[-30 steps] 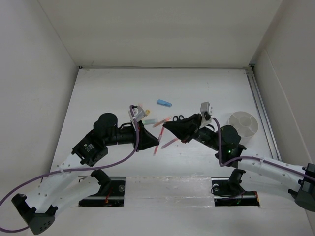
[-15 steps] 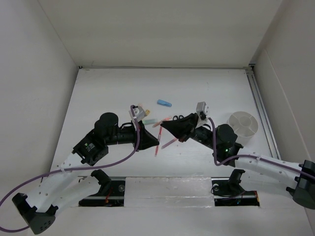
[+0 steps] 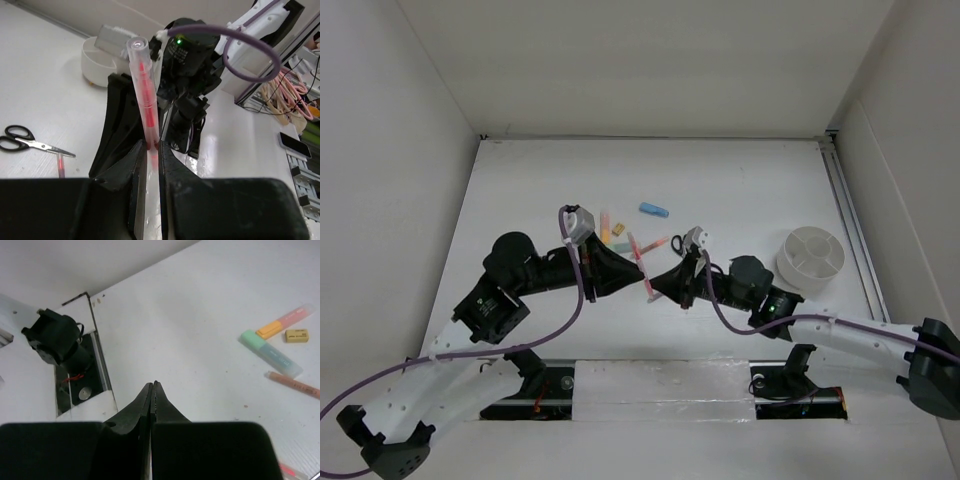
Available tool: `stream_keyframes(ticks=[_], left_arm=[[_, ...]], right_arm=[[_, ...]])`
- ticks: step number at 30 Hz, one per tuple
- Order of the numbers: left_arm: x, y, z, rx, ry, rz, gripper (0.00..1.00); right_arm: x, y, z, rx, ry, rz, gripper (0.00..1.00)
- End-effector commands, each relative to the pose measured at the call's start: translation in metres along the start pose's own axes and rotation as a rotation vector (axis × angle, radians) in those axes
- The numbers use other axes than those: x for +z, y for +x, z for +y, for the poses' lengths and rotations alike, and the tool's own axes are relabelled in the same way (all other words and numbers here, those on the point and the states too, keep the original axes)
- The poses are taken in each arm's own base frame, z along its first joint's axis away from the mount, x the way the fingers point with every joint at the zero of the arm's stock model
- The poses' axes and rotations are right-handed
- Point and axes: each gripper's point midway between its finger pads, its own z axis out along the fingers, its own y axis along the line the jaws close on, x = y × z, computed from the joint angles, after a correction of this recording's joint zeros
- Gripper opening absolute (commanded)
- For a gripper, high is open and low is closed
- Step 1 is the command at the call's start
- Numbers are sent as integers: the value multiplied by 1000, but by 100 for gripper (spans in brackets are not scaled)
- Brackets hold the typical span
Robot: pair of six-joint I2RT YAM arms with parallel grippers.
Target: Sort the stationery into containers
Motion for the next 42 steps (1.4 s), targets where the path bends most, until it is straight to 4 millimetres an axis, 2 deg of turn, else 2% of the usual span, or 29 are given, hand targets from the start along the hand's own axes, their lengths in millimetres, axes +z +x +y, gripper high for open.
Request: stream_keyframes(ticks=[1,4,7,9,10,11,14,16,17,19,22,23,25,30,37,42], left_arm=[[-3,-31,-16,77,50,-93,0],[-3,-29,-16,71,47,-85,0],[-3,-29,-16,71,47,-85,0],[-3,-29,-16,71,47,-85,0],[-3,-30,-14,70,38,-88,0],[-3,-30,-14,70,38,-88,0],[-3,-30,-14,80,38,-89,0],[-1,-26,-12,68,40,-70,0],[-1,-26,-12,68,40,-70,0],[-1,-26,-12,68,40,-70,0],[0,-22,-10,63,38,-63,0],[-1,-21,-12,63,47,-59,0],[-1,-21,-12,63,48,-59,0],[0,-17,-16,68,83,-37,0],[1,-7,-22,67,137,0,0],[-1,-5,-28,68,171,14,0]], right_arm=[[-5,-14,16,-7,-59,-33,0],[-9,-19,14,-10,-40,-55,0],[-12,-27,-2,0,58,-97,3],[-17,-30,-15,17,139,-112,19],[-21,-39,-15,28,151,-141,44],[-23,-38,-18,29,167,-148,54],[-33,-52,-23,40,218,-198,66],[-38,-51,-23,41,223,-189,66],[-41,-59,-22,38,218,-206,66],[-45,-59,-20,37,208,-201,64],[-53,-71,-12,32,179,-229,62],[-57,-81,-5,27,156,-256,61],[-59,-83,0,23,130,-259,59],[-65,-118,28,-2,17,-315,59],[-56,-142,56,-39,-117,-304,68],[-43,-138,65,-44,-181,-254,70]])
